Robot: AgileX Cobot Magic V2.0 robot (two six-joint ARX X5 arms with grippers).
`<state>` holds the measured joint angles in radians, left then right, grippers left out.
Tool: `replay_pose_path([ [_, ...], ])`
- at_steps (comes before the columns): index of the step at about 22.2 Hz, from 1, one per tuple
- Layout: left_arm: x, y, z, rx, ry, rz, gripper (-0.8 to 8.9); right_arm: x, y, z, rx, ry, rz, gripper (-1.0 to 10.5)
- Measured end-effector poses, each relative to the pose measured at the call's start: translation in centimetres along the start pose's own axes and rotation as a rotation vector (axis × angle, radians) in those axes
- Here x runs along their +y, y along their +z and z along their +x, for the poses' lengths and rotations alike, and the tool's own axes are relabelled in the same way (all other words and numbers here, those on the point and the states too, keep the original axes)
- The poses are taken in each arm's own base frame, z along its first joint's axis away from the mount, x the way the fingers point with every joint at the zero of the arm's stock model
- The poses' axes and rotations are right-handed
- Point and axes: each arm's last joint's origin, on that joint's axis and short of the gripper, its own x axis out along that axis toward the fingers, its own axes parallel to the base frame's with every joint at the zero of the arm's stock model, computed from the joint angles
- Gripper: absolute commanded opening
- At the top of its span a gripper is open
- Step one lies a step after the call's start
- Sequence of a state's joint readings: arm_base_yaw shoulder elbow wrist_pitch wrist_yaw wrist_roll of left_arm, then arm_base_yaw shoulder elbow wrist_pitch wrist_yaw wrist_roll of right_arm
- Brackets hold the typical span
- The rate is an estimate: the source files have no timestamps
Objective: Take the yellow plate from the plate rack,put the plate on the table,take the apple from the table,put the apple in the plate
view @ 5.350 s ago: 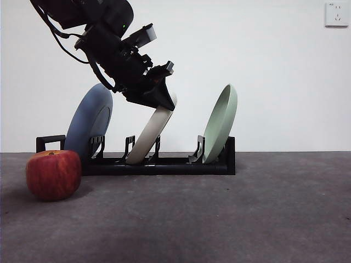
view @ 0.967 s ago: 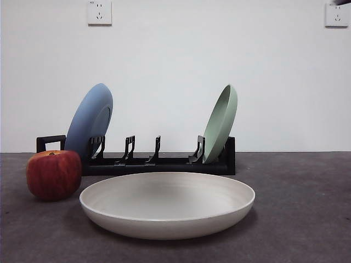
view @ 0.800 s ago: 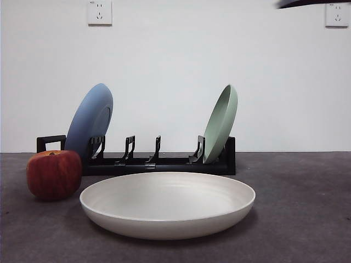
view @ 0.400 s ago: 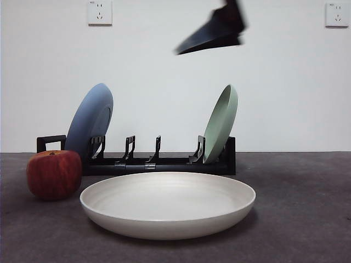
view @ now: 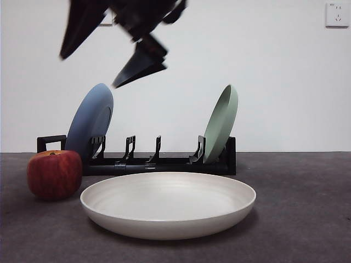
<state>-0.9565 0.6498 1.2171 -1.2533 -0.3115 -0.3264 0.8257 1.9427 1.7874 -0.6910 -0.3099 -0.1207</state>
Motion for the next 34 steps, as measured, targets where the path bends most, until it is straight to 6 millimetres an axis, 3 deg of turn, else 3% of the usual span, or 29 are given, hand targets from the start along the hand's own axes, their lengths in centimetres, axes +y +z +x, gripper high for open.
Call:
replay_pose_path([
  [5, 0.1, -0.2, 0.0, 0.015, 0.005, 0.006, -0.07, 0.3, 1.5, 5.4, 0.037, -0.014, -0.03, 6.7],
  [11, 0.1, -0.2, 0.0, 0.015, 0.005, 0.01, -0.07, 0.0, 0.7, 10.6, 0.103, -0.028, -0.002, 6.7],
  [18, 0.1, -0.2, 0.0, 0.022, 0.007, 0.029, -0.07, -0.4, -0.1, 11.8, 0.141, -0.048, 0.025, 6.7],
  [24, 0.1, -0.3, 0.0, 0.022, 0.007, 0.044, -0.07, -0.7, -2.3, 14.9, 0.242, -0.039, 0.059, 6.7],
  [26, 0.1, -0.3, 0.0, 0.022, 0.007, 0.046, -0.07, -0.4, -2.3, 15.0, 0.244, -0.044, 0.055, 6.4],
  [33, 0.1, -0.3, 0.0, 0.023, 0.007, 0.046, -0.07, -0.1, -2.7, 15.0, 0.285, -0.06, 0.088, -0.3],
  [34, 0.1, -0.3, 0.0, 0.023, 0.007, 0.046, -0.07, -0.1, -2.7, 15.0, 0.284, -0.061, 0.092, -0.1],
])
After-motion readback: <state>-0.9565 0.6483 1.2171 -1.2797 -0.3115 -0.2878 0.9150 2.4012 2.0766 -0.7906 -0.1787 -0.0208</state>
